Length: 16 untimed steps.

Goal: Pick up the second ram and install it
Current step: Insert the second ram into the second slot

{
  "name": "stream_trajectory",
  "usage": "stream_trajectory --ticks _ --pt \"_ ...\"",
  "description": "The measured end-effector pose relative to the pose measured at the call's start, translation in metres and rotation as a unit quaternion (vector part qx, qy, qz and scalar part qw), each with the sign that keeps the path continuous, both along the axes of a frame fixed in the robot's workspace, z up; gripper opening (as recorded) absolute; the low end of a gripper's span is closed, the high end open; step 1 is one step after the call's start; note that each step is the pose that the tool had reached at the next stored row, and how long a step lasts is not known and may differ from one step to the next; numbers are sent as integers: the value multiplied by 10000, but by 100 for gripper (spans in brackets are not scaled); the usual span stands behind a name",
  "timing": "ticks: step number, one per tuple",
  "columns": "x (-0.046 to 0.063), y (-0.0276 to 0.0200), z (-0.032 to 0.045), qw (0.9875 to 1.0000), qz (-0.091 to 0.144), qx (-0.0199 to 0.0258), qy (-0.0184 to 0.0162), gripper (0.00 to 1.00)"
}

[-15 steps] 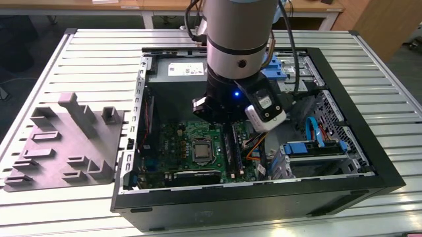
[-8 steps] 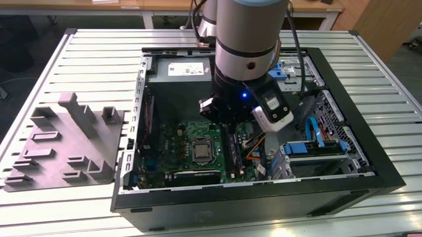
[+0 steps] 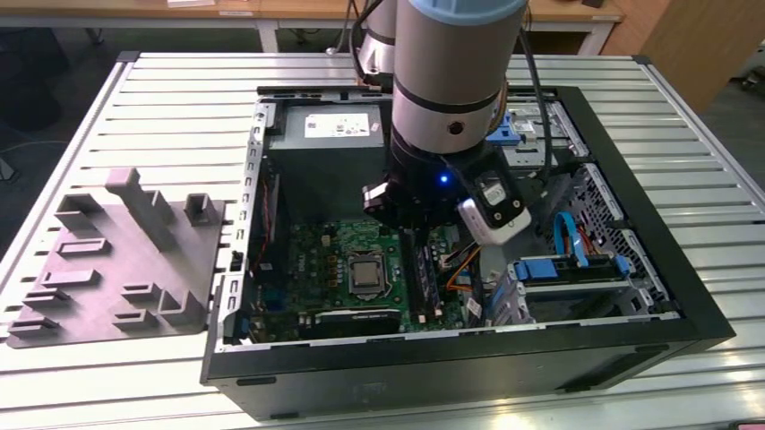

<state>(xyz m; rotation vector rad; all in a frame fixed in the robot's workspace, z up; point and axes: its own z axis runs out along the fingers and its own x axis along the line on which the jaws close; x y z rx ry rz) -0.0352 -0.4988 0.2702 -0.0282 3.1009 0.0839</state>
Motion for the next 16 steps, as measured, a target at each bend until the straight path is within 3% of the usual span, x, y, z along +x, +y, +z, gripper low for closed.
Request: stream_trajectory --ticks 7,16 --pt "0 0 -93 10000 0 3 -1 11" --pt "11 0 -156 10000 0 6 -1 11"
